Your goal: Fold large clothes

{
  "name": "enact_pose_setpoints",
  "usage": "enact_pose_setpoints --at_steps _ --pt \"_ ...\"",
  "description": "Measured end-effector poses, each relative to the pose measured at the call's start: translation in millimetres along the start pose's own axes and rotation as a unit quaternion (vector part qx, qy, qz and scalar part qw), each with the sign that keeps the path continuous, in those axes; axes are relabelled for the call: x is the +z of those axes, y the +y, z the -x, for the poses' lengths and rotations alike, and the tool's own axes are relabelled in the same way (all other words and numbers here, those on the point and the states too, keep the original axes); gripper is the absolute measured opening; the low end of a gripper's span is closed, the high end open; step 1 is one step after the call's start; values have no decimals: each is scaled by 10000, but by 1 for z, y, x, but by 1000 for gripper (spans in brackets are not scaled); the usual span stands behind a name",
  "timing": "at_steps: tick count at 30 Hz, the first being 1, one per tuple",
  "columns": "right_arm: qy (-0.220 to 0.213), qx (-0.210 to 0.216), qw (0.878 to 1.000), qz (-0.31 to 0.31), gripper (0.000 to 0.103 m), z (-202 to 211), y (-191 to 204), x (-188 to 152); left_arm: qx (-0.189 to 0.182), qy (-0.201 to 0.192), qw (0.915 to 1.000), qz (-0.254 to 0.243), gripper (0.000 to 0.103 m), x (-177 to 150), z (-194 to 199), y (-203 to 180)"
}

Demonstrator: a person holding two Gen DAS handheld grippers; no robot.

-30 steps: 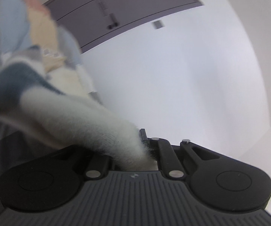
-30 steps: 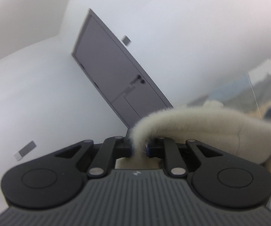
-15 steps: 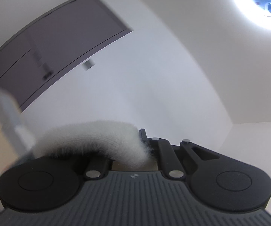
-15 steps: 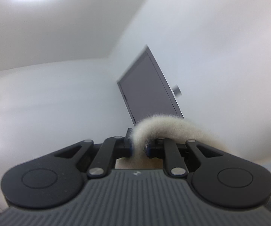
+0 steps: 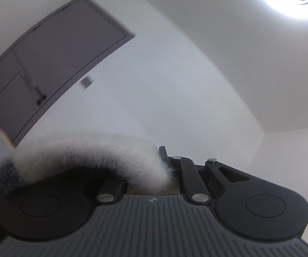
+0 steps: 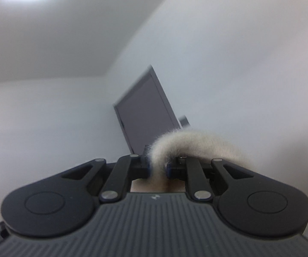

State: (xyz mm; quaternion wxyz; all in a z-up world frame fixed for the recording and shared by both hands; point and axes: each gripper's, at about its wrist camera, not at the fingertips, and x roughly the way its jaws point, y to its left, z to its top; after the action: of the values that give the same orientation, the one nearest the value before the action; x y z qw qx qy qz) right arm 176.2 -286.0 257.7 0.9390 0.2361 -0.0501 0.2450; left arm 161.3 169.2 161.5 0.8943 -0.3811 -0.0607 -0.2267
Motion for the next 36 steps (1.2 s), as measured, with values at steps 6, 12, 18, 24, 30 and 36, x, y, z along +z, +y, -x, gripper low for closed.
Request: enact_pose_setpoints --at_steps 6,12,18,24,30,36 --pt "881 -684 9933 298 17 -43 -66 -106 1101 820 9900 335 12 -93 -41 130" --pt "1538 -1165 9812 77 17 -107 -136 -196 1726 1380 9740 497 12 -150 -91 229" --pt "1722 -1424 9747 -76 16 -149 -201 -277 2119 1763 9612 78 12 -182 -198 318" --pt "2253 -1748 9583 -151 16 -198 -250 -350 2666 2211 9381 86 12 -235 -235 395" --pt "2632 -1954 9442 -312 17 -211 -272 -400 2970 2552 9195 331 17 -272 -238 448" --pt "2771 -1945 9406 -238 50 -201 -257 -377 2865 2451 9257 297 80 -259 -214 428"
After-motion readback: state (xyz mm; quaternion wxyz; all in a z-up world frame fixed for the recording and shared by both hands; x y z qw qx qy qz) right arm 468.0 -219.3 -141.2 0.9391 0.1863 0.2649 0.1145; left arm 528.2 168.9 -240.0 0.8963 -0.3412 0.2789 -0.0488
